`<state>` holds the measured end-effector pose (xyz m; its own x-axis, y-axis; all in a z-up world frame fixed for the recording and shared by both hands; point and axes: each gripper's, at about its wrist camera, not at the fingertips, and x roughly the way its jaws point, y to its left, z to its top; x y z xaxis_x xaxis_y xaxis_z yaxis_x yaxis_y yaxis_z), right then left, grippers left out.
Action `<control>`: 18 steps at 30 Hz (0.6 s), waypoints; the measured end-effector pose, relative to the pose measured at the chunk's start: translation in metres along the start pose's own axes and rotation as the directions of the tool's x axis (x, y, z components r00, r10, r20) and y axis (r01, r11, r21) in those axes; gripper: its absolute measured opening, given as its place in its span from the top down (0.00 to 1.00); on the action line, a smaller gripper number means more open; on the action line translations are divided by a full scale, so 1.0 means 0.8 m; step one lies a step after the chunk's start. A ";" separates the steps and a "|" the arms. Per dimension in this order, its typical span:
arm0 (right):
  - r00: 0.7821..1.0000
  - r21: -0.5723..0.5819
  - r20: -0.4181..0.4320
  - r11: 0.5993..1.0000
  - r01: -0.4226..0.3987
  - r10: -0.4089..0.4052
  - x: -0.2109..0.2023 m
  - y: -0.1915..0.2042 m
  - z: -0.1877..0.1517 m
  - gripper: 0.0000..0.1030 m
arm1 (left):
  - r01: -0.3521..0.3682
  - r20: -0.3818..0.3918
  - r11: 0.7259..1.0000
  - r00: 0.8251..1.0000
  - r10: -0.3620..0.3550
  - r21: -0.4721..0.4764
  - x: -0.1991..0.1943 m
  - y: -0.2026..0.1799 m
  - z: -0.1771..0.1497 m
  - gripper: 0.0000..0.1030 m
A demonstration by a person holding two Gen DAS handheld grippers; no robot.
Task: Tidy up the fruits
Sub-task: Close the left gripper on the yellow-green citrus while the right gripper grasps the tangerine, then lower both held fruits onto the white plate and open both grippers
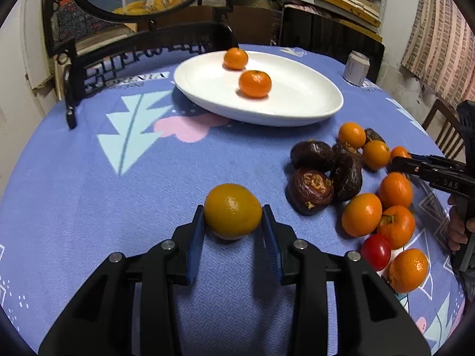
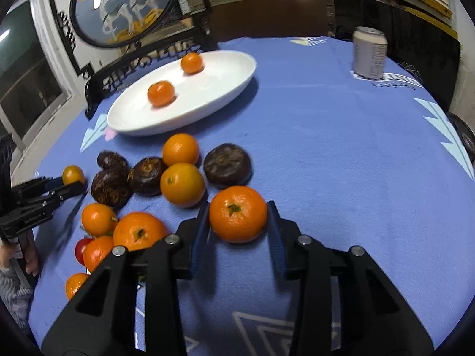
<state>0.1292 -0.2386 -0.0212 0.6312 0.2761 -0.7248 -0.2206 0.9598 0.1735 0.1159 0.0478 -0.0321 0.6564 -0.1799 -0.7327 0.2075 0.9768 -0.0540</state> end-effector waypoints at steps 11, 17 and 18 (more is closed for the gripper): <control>0.994 0.036 0.106 0.999 -0.040 0.036 -0.032 0.012 0.068 0.63 | -0.020 0.115 1.000 0.993 0.023 -0.021 -0.013 -0.005 0.100 0.63; 0.990 0.024 0.106 0.995 -0.094 0.091 0.017 0.047 0.131 0.63 | -0.001 0.100 0.996 0.995 0.010 -0.086 0.033 -0.002 0.152 0.63; 0.991 0.020 0.096 0.995 -0.097 0.094 0.028 0.050 0.137 0.63 | -0.013 0.086 0.996 0.996 0.021 -0.091 0.046 0.000 0.157 0.63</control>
<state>0.2157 -0.1882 0.0427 0.6764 0.3688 -0.6376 -0.2654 0.9295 0.2562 0.2309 0.0264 0.0261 0.7206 -0.1692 -0.6724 0.1325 0.9855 -0.1060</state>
